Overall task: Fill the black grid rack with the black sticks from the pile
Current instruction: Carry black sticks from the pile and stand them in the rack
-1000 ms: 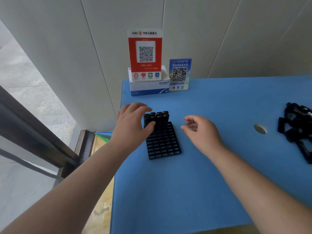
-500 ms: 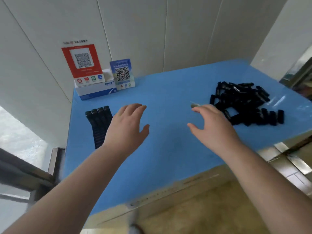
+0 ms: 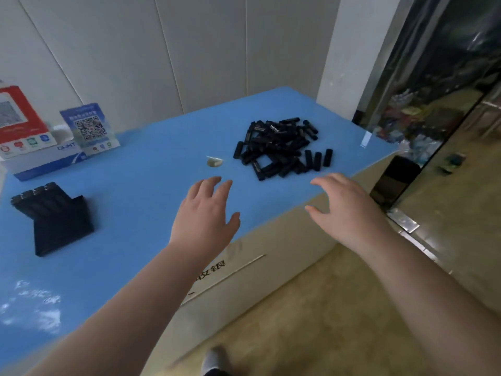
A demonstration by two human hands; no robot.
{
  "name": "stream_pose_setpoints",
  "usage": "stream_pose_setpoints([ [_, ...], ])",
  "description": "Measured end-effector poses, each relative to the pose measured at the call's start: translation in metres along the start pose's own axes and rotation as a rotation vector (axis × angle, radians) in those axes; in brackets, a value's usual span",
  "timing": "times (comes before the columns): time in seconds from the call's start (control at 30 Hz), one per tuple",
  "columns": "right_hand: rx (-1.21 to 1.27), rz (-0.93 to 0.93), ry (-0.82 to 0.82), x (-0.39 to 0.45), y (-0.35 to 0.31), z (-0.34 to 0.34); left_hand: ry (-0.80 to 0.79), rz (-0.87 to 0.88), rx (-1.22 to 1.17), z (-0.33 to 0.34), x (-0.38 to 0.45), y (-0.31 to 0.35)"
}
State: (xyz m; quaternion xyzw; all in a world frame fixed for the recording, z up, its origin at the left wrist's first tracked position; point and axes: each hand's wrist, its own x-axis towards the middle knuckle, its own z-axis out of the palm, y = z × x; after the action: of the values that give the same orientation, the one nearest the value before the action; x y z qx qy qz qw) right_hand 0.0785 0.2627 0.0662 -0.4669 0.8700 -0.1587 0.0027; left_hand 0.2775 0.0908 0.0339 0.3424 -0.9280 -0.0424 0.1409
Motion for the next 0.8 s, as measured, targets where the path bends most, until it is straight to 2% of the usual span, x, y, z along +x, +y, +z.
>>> stream_pose_setpoints([
  [0.37, -0.005, 0.116, 0.008, 0.017, 0.078, -0.009, 0.053, 0.138, -0.031, 0.034, 0.075, 0.077],
  [0.8, -0.013, 0.069, -0.009, 0.150, 0.121, -0.005, 0.038, 0.135, -0.091, 0.075, 0.221, 0.090],
])
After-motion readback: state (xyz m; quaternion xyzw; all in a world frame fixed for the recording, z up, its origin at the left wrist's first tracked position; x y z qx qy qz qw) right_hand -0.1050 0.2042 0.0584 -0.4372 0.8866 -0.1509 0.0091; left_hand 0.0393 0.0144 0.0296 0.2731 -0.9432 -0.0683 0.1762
